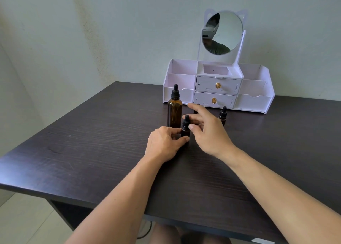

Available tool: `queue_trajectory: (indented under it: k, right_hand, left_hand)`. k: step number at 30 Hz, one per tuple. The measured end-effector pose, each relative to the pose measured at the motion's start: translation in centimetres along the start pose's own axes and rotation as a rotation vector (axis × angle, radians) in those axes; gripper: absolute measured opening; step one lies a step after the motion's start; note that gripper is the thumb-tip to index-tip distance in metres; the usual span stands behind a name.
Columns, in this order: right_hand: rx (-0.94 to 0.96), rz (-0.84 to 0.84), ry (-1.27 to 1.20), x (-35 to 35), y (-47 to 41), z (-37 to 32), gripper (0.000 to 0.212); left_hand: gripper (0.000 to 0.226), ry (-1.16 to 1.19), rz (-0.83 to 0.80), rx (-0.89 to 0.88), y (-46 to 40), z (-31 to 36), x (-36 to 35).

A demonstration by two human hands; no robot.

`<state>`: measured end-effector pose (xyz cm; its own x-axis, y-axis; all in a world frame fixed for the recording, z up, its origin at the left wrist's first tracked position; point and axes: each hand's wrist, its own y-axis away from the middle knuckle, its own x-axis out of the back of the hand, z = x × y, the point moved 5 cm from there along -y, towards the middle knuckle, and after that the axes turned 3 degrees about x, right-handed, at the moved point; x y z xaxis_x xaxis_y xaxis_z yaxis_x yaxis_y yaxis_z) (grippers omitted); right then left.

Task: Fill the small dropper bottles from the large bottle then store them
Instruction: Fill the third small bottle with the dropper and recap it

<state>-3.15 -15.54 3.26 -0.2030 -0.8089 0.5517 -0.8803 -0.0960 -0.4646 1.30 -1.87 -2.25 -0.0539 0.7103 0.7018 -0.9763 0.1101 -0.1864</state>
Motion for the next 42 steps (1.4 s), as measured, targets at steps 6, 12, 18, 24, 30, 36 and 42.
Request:
queue_trajectory:
  k: [6, 12, 18, 24, 30, 36, 42]
  right_hand:
    - [-0.01, 0.043, 0.096, 0.7, -0.6, 0.2, 0.051]
    - [-0.033, 0.009, 0.024, 0.2, -0.4, 0.4, 0.055]
    - [-0.056, 0.047, -0.001, 0.3, -0.6, 0.7, 0.051]
    - [-0.064, -0.003, -0.117, -0.1, -0.6, 1.5, 0.052]
    - [-0.06, -0.036, -0.119, -0.3, -0.4, 1.3, 0.057]
    - [-0.061, -0.047, -0.147, -0.3, -0.3, 1.2, 0.058]
    - [-0.067, -0.054, -0.148, -0.3, -0.1, 1.2, 0.057]
  left_hand:
    - [0.045, 0.001, -0.007, -0.019, -0.2, -0.2, -0.2]
    - [0.043, -0.009, -0.005, -0.044, -0.2, -0.1, -0.2]
    - [0.043, -0.003, -0.001, -0.052, -0.2, 0.0, -0.2]
    - [0.043, 0.011, -0.038, -0.05, -0.1, 0.0, -0.1]
    - [0.039, 0.01, -0.03, -0.037, -0.2, 0.0, -0.1]
    - [0.035, 0.003, -0.041, -0.014, -0.3, -0.1, -0.2]
    - [0.048, 0.008, -0.045, -0.007, -0.2, 0.1, -0.1]
